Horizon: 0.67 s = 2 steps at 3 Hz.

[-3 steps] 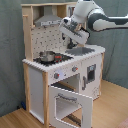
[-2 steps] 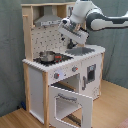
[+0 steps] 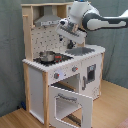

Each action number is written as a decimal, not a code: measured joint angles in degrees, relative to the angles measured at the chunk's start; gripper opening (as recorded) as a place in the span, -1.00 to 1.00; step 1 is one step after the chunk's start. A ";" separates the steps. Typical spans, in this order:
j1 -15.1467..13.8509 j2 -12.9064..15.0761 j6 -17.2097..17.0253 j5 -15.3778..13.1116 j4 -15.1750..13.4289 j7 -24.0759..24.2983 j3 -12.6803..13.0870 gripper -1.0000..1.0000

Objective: Play with the kitchen

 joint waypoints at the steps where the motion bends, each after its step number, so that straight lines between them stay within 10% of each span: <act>1: -4.59 -0.35 0.00 0.41 1.09 -1.93 4.06 1.00; 2: -9.61 -1.10 0.00 1.06 2.54 -3.32 8.63 1.00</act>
